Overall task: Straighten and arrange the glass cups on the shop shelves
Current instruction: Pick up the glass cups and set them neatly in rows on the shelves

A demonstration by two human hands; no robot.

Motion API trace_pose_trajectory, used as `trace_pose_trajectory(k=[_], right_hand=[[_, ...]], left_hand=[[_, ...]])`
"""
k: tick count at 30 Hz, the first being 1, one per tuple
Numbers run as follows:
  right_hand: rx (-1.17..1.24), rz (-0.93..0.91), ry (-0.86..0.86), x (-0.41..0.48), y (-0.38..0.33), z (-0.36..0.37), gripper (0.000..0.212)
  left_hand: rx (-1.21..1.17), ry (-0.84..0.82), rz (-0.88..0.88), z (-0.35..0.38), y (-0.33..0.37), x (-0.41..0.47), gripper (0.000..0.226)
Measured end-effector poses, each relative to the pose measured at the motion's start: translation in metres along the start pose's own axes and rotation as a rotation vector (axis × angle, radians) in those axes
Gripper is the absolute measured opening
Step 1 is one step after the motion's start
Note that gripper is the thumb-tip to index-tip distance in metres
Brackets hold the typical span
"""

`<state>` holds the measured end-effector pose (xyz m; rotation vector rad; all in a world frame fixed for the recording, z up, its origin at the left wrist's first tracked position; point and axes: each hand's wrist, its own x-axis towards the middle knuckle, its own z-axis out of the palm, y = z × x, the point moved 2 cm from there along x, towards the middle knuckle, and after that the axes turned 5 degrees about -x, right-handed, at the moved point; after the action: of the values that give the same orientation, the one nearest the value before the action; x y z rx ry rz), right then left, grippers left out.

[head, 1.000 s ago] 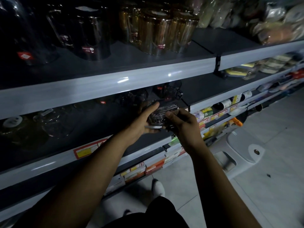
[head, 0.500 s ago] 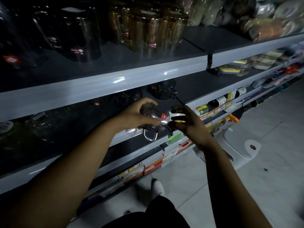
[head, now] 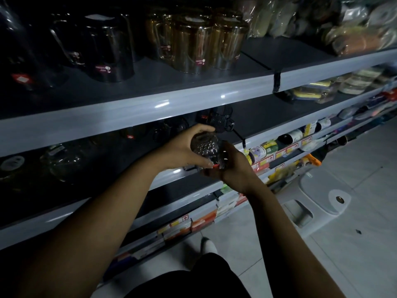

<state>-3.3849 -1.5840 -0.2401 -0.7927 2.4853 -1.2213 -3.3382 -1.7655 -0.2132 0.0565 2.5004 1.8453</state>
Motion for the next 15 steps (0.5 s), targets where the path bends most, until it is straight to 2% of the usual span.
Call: trace_pose_trajectory(k=[3, 6, 8, 11, 15], right_hand=[[0.050, 0.057, 0.164, 0.002, 0.015, 0.012, 0.074], [0.042, 0.094, 0.349, 0.008, 0.025, 0.021, 0.068], [0.020, 0.107, 0.423, 0.016, 0.028, 0.026, 0.068], [-0.012, 0.107, 0.478, 0.034, 0.031, 0.031, 0.073], [-0.039, 0.073, 0.487, 0.056, 0.027, 0.039, 0.077]], left_hand=[[-0.118, 0.244, 0.011, 0.003, -0.011, -0.004, 0.066], [-0.170, 0.559, -0.018, 0.002, -0.032, -0.009, 0.041], [-0.137, 0.724, -0.066, 0.000, -0.048, -0.012, 0.037], [-0.045, 0.808, -0.133, 0.000, -0.060, -0.013, 0.049], [0.000, 0.786, -0.146, 0.006, -0.061, -0.009, 0.059]])
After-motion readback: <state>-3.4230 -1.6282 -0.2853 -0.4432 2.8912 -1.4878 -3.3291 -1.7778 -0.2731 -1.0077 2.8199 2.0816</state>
